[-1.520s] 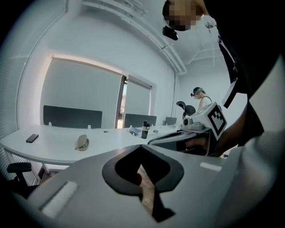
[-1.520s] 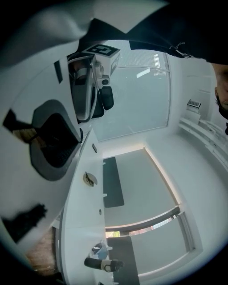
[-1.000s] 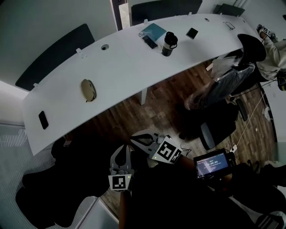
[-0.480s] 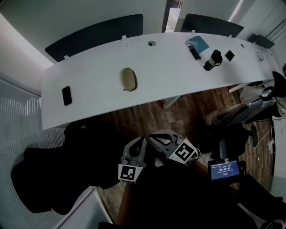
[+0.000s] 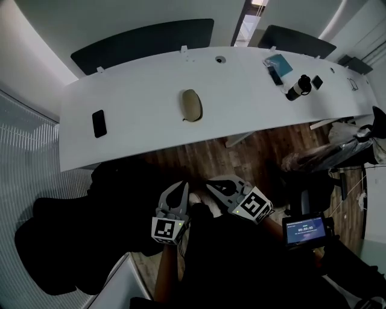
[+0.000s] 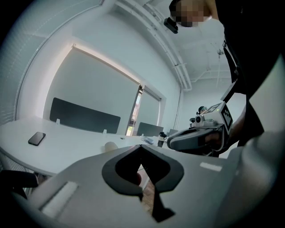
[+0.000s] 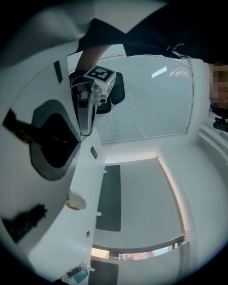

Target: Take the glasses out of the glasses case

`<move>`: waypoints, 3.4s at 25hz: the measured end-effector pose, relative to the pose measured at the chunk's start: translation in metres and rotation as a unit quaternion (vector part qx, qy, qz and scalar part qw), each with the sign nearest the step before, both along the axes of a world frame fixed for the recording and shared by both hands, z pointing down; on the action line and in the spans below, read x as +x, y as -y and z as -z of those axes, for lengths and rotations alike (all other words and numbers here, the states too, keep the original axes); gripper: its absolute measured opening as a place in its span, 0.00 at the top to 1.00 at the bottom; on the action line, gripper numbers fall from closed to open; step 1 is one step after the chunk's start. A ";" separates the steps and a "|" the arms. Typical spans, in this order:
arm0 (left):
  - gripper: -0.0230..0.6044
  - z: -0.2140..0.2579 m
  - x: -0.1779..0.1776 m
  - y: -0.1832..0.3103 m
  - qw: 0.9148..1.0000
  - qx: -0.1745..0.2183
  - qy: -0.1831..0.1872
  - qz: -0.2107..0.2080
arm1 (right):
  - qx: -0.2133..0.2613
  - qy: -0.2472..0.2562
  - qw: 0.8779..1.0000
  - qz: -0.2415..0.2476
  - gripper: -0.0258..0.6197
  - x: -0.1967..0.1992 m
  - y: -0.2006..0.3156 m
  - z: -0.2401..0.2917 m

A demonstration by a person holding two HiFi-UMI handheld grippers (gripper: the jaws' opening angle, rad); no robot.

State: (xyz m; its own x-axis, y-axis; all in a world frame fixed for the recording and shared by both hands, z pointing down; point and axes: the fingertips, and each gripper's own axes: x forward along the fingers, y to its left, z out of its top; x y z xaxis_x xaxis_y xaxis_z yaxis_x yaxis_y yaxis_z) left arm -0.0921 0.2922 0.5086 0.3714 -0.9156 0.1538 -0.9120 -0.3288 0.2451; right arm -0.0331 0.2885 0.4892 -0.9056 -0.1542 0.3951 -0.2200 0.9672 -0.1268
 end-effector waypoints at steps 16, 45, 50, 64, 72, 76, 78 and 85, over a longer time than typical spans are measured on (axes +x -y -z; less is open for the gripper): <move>0.95 -0.003 -0.023 0.019 0.999 -0.029 -0.019 0.010 | -0.028 0.013 0.998 0.046 0.95 -0.048 0.031 -0.016; 0.95 -0.006 0.042 0.180 0.994 -0.074 0.042 -0.065 | -0.102 0.069 0.992 -0.033 0.95 -0.022 0.235 -0.038; 0.95 -0.020 0.057 0.205 0.989 -0.104 0.083 -0.061 | -0.139 0.063 0.988 -0.036 0.95 -0.013 0.259 -0.055; 0.95 -0.059 0.021 0.281 0.984 -0.131 0.122 0.029 | -0.128 -0.017 0.991 -0.030 0.95 0.008 0.312 -0.104; 0.86 -0.131 -0.004 0.313 0.968 -0.206 0.143 0.031 | -0.057 -0.115 0.992 0.007 0.95 -0.005 0.346 -0.130; 0.41 -0.175 0.001 0.321 0.949 -0.285 0.135 0.008 | -0.040 -0.152 0.985 0.071 0.95 -0.026 0.343 -0.161; 0.31 -0.195 0.011 0.320 0.936 -0.307 0.170 -0.011 | -0.039 -0.166 0.982 0.084 0.95 -0.030 0.345 -0.174; 0.26 -0.211 0.005 0.341 0.922 -0.320 0.216 -0.024 | -0.018 -0.217 0.966 0.142 0.95 -0.059 0.355 -0.211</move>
